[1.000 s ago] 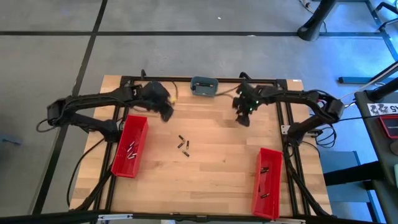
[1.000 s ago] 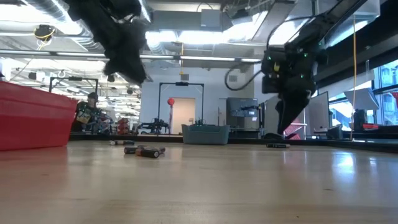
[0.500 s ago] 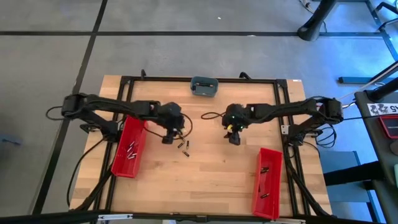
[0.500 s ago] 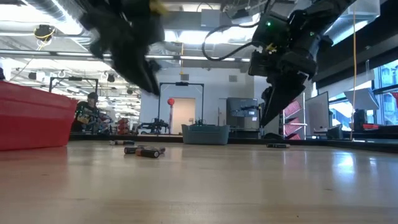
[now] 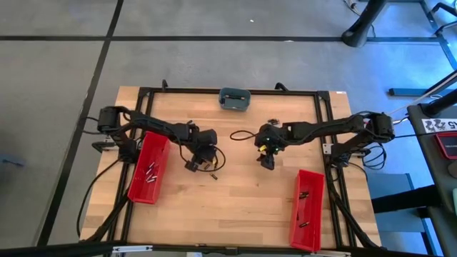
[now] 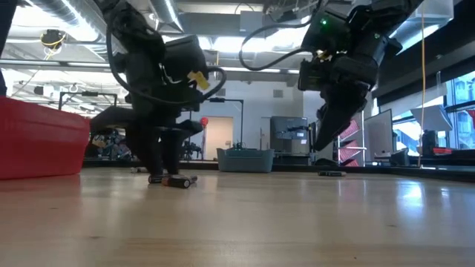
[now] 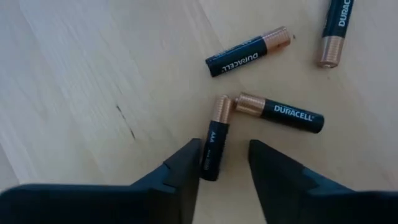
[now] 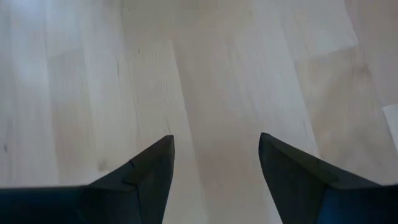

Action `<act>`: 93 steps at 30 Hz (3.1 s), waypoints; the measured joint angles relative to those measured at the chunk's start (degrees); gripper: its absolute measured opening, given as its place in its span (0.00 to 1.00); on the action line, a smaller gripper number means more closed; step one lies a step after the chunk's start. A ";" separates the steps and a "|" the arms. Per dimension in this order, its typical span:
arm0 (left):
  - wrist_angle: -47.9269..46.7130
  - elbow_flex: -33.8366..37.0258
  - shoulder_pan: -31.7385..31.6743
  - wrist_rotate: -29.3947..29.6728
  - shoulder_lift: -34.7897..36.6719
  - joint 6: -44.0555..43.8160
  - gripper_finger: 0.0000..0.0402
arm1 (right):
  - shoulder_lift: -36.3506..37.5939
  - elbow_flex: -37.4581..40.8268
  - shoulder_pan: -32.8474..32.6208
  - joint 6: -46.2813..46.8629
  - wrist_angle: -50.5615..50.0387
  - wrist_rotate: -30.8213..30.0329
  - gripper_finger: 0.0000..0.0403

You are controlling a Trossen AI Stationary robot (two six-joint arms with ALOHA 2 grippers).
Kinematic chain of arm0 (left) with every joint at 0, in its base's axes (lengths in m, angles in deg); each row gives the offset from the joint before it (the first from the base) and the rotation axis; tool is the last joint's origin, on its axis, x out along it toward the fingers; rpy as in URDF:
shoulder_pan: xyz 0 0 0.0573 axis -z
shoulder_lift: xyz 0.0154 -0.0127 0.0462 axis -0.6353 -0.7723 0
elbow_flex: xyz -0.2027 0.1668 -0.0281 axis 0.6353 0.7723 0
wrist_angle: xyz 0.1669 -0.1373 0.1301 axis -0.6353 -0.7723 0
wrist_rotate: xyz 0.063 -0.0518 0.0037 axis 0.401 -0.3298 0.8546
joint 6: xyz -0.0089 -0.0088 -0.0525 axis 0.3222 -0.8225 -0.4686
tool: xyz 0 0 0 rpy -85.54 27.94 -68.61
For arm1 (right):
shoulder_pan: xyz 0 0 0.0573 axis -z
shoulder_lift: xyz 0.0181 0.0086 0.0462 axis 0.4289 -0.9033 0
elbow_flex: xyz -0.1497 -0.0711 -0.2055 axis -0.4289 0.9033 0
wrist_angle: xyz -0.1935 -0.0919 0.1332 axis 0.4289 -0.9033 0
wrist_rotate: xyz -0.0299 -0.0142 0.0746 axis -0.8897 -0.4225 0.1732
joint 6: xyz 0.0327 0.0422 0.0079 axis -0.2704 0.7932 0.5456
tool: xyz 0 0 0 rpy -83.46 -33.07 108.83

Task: Sort batteries
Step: Put the small brown battery into the right red bin

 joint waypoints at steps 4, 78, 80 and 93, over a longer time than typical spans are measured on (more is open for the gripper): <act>0.23 0.00 -0.34 0.26 -0.35 -6.73 0.18 | 0.00 0.00 0.02 4.52 -0.06 0.05 0.58; 24.85 0.24 -4.70 8.46 22.08 -59.22 0.37 | 24.44 -34.52 0.17 6.49 -30.93 5.21 0.07; 24.18 0.26 -4.68 8.51 21.98 -59.13 0.36 | 27.06 -31.73 -6.55 15.27 -38.41 5.01 0.07; 24.11 0.26 -4.72 9.50 22.00 -56.87 0.36 | 30.69 3.94 -52.11 59.41 -26.09 -7.65 0.07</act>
